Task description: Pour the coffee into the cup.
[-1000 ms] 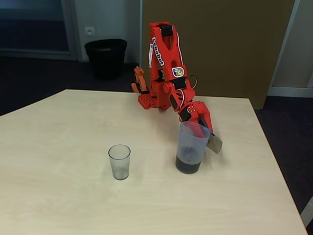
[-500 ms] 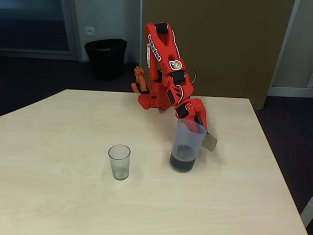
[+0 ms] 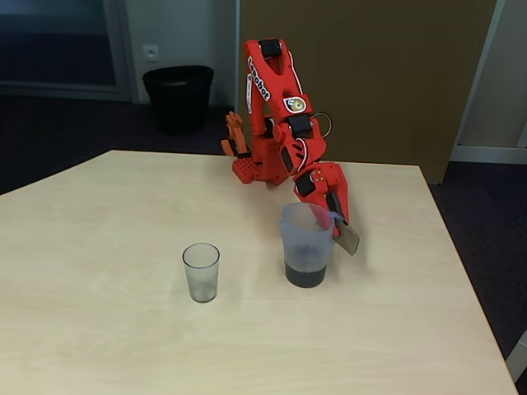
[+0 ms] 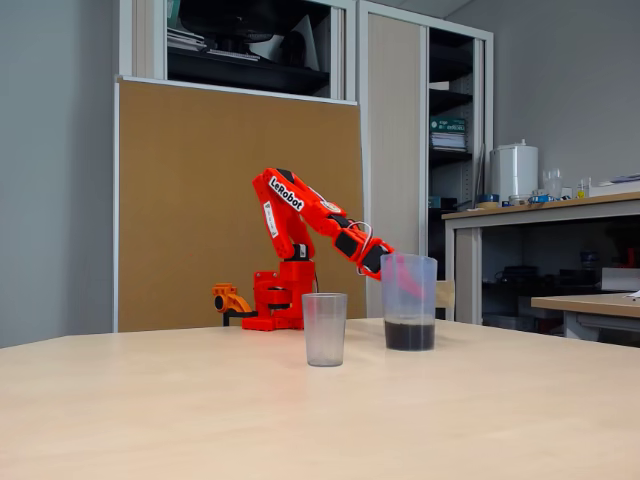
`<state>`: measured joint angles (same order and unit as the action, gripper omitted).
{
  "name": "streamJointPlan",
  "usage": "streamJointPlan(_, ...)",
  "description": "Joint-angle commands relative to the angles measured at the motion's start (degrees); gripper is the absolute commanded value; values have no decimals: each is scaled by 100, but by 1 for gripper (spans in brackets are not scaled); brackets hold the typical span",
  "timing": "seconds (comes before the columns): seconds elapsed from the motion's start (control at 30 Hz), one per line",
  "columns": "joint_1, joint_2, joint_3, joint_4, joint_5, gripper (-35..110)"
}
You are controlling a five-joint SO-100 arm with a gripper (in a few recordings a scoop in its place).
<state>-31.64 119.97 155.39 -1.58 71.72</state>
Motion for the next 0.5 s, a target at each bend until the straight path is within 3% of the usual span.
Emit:
streamJointPlan(0.0, -26, 281, -396, 114, 26, 0)
streamJointPlan(0.47, 88, 439, -1521, 1512, -123, 0)
